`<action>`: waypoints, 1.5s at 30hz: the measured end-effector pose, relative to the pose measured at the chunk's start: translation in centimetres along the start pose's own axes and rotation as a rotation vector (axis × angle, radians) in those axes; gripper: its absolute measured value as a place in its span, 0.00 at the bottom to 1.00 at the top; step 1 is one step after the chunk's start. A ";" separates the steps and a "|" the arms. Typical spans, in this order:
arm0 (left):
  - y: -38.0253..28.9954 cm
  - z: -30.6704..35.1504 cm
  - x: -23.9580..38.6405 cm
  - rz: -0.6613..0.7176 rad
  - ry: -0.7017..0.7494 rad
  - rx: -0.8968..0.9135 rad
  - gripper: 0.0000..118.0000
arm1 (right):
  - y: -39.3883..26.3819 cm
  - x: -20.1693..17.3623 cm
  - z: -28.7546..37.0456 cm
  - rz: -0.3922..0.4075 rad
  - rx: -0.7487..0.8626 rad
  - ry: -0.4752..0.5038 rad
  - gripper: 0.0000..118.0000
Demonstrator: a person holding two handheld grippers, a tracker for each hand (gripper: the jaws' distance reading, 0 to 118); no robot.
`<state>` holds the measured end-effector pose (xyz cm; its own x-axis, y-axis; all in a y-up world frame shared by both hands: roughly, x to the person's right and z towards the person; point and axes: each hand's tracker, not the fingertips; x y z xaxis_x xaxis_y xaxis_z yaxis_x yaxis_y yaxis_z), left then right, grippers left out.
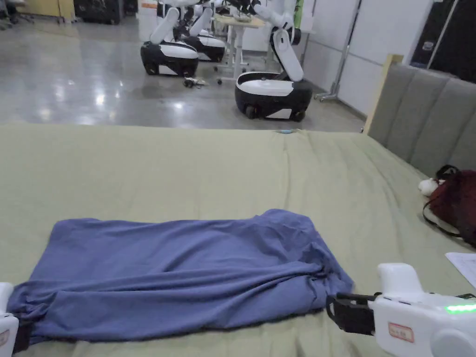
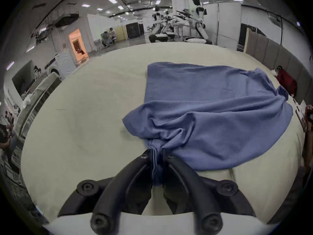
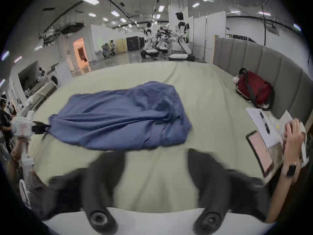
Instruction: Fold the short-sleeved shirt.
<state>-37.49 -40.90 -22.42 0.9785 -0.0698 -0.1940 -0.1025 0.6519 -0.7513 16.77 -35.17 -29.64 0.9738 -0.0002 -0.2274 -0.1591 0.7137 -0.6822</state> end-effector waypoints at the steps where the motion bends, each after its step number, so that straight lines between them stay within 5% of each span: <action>1: 0.0 0.1 0.0 0.005 -0.004 0.001 0.07 | 0.7 0.8 -1.8 -0.005 -0.001 0.004 0.82; 10: 0.0 0.6 0.7 0.005 -0.004 -0.005 0.07 | 2.8 2.7 -10.3 0.005 -0.168 0.074 0.79; 11: 0.0 0.6 0.7 0.005 -0.005 -0.005 0.07 | 2.7 2.3 -10.6 0.028 -0.199 0.077 0.62; 12: 0.1 0.6 0.6 0.006 -0.005 -0.005 0.07 | 2.6 1.9 -11.0 0.048 -0.238 0.095 0.27; 13: 0.1 0.6 0.6 0.006 -0.005 -0.004 0.07 | 2.3 1.3 -11.2 0.063 -0.208 0.093 0.16; 16: 0.0 0.5 0.7 0.005 -0.001 -0.005 0.07 | 2.6 0.2 -11.1 0.127 -0.226 0.027 0.15; 34: -7.5 13.9 -2.9 0.109 -0.178 0.014 0.07 | -5.8 3.6 6.0 -0.045 -0.118 0.099 0.14; 41: -12.2 12.0 -2.4 0.155 -0.175 -0.052 0.07 | -9.3 3.6 5.2 -0.076 -0.161 0.077 0.14; 45: -12.7 11.3 -2.5 0.176 -0.181 -0.012 0.07 | -9.3 2.8 3.9 -0.017 -0.180 0.056 0.17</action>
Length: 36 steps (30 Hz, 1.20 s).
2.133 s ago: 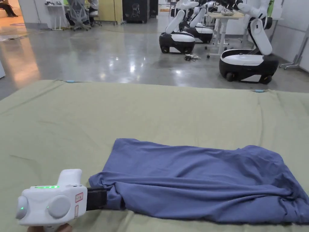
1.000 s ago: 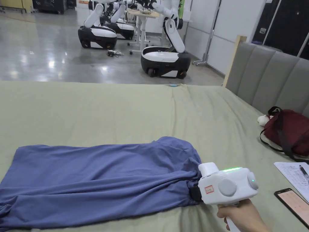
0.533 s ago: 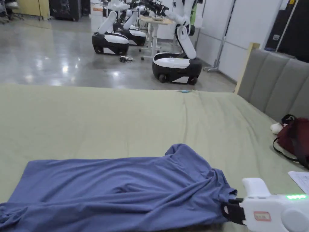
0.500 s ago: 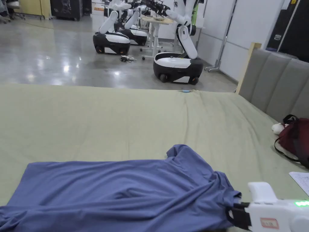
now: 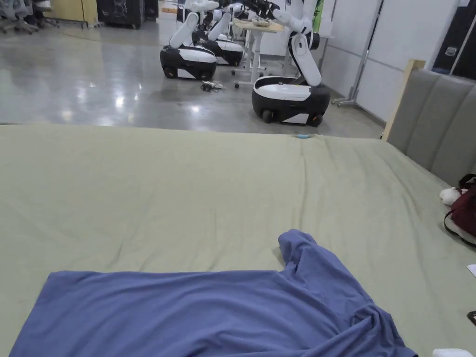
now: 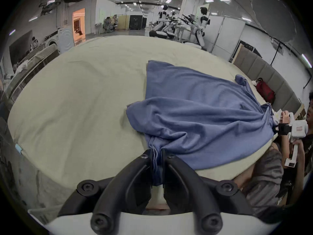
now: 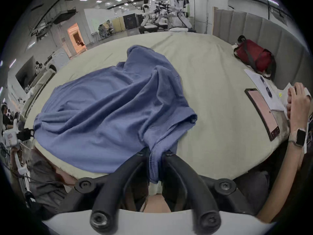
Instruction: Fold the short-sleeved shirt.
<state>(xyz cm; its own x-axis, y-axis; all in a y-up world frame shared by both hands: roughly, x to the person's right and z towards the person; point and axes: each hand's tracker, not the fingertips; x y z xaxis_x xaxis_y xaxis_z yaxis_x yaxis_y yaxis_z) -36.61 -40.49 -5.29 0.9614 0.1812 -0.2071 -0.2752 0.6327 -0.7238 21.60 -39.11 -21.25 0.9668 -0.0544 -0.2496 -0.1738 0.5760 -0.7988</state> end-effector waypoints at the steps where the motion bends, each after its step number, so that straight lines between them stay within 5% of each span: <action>1: 0.2 0.2 -0.2 0.007 -0.002 0.005 0.13 | 0.1 -0.1 0.4 0.010 0.007 0.002 0.26; 2: 0.2 0.6 -0.3 0.015 -0.008 0.018 0.32 | 0.1 -0.1 0.9 0.016 0.026 -0.010 0.43; 3: 0.4 1.1 -0.4 0.020 0.003 0.031 0.79 | 0.1 -0.1 1.9 0.012 0.067 -0.040 0.68; 4: 0.5 1.6 -0.6 0.024 0.019 0.037 0.99 | -0.1 -0.2 3.1 0.000 0.115 -0.066 0.78; 11: 1.0 6.8 -0.3 0.007 -0.018 0.232 0.95 | -2.6 -3.4 13.2 -0.045 0.340 0.059 0.77; 14: 1.7 7.2 0.1 0.021 -0.026 0.250 0.48 | -3.6 -5.2 14.4 -0.052 0.380 0.102 0.49; 15: 2.0 7.4 1.1 0.025 -0.019 0.271 0.48 | -3.8 -5.6 14.5 -0.059 0.400 0.101 0.49; 16: 2.4 7.1 1.4 0.013 0.002 0.283 0.00 | -4.0 -5.8 14.2 -0.071 0.422 0.078 0.08; 17: 2.3 7.2 1.7 0.012 0.022 0.319 0.00 | -4.2 -5.8 13.6 -0.093 0.443 0.059 0.02; 22: 3.0 5.4 -0.8 0.040 -0.015 0.289 0.00 | -4.2 -4.6 13.1 -0.109 0.406 0.094 0.02; 30: 15.1 -2.2 1.4 -0.025 0.021 0.219 0.00 | -3.5 -5.4 13.1 -0.068 0.405 0.143 0.02; 31: 16.3 -4.2 1.5 -0.057 0.036 0.181 0.06 | -3.7 -5.3 13.2 -0.066 0.405 0.150 0.02; 32: 17.2 -5.9 1.6 -0.080 0.045 0.142 0.26 | -3.8 -5.3 13.2 -0.065 0.406 0.154 0.02; 33: 18.1 -7.8 1.7 -0.098 0.073 0.099 0.66 | -3.1 -6.7 14.0 -0.061 0.406 0.155 0.02; 34: 19.0 -10.0 1.5 -0.114 0.091 0.063 0.82 | -3.0 -7.0 14.2 -0.060 0.407 0.155 0.02; 36: 20.0 -13.1 0.8 -0.066 0.130 0.003 0.81 | -3.2 -6.8 14.2 -0.059 0.404 0.146 0.02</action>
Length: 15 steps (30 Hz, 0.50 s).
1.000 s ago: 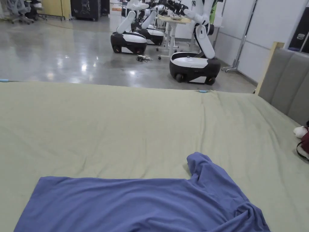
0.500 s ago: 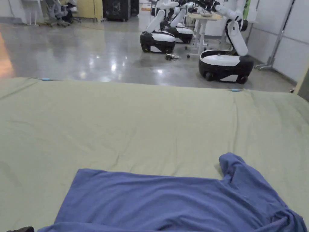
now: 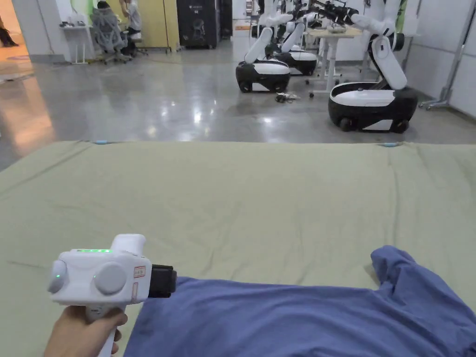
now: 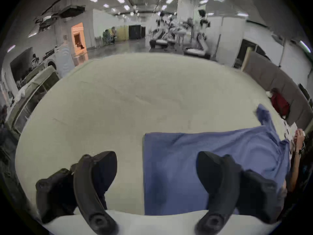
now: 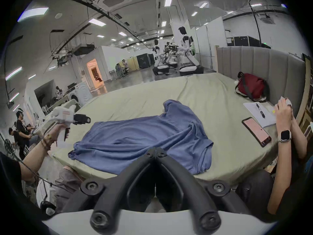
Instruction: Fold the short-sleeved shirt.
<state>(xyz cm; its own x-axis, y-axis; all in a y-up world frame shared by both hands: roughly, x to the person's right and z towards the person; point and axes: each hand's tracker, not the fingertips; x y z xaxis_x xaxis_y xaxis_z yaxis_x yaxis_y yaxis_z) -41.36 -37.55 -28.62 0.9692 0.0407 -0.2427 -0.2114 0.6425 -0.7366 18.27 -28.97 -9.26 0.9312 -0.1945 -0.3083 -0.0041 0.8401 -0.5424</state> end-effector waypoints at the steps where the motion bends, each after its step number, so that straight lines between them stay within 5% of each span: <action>1: 0.4 -1.6 -0.3 0.034 -0.023 -0.022 0.81 | 0.2 -0.1 0.0 0.002 -0.002 -0.005 0.02; 4: 1.1 -4.6 -0.3 0.085 -0.038 -0.054 0.81 | 0.4 0.1 0.1 0.003 -0.011 -0.021 0.02; 11: 0.6 -6.8 1.7 -0.032 0.041 -0.107 0.79 | 0.6 -0.3 -0.1 0.012 -0.017 -0.033 0.02; 14: 0.2 -5.6 2.5 -0.052 0.052 -0.053 0.49 | 0.9 -0.6 -1.0 0.016 -0.022 -0.040 0.02; 15: 0.5 -5.3 2.3 -0.060 0.041 -0.037 0.18 | 0.9 -0.6 -1.1 0.014 -0.026 -0.036 0.02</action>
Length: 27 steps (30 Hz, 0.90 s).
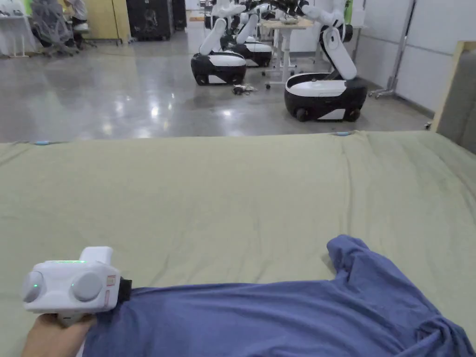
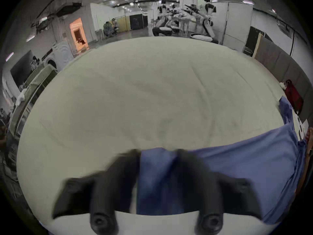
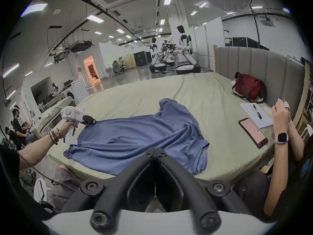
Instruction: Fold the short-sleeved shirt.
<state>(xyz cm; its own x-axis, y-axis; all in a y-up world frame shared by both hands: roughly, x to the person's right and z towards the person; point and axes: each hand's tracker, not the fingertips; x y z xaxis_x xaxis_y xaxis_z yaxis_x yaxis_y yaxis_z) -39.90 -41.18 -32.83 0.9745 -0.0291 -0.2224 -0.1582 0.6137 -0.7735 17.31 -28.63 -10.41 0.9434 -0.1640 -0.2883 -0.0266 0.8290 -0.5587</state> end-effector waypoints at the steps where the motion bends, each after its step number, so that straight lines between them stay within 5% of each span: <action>1: 0.1 0.3 -0.1 0.003 -0.044 0.021 0.00 | 0.0 0.0 -0.1 -0.003 -0.004 0.005 0.02; 9: -0.9 3.9 0.9 0.016 -0.076 0.068 0.00 | 3.3 2.7 -2.3 0.055 -0.011 -0.033 0.04; 11: -1.2 4.4 1.0 0.025 -0.086 0.075 0.00 | 6.6 3.9 -5.2 0.105 -0.024 -0.068 0.27; 12: -1.2 4.6 0.9 0.027 -0.090 0.079 0.00 | 8.2 4.3 -7.2 0.140 -0.045 -0.109 0.57; 13: -1.3 4.9 1.0 0.031 -0.095 0.085 0.00 | 9.4 4.9 -9.7 0.173 -0.063 -0.124 0.76; 14: -1.4 5.1 1.0 0.032 -0.097 0.084 0.00 | 10.3 5.7 -12.3 0.174 -0.073 -0.130 0.80; 18: -1.6 5.4 1.0 0.033 -0.109 0.081 0.00 | 13.0 9.2 -23.7 0.082 -0.304 -0.155 0.80; 21: -1.4 5.2 0.8 0.026 -0.119 0.079 0.00 | 13.0 11.2 -29.9 0.103 -0.419 -0.187 0.80; 27: -1.1 5.0 0.6 0.028 -0.115 0.071 0.00 | 12.1 13.1 -34.9 0.069 -0.507 -0.206 0.80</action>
<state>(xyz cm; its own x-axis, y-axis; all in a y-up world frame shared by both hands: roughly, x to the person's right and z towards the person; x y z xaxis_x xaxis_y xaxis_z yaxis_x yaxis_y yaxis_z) -38.31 -37.93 -29.19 0.9824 0.0765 -0.1707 -0.1776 0.6678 -0.7228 17.83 -39.38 -48.12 0.9777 0.0315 -0.2078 -0.1984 0.4646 -0.8630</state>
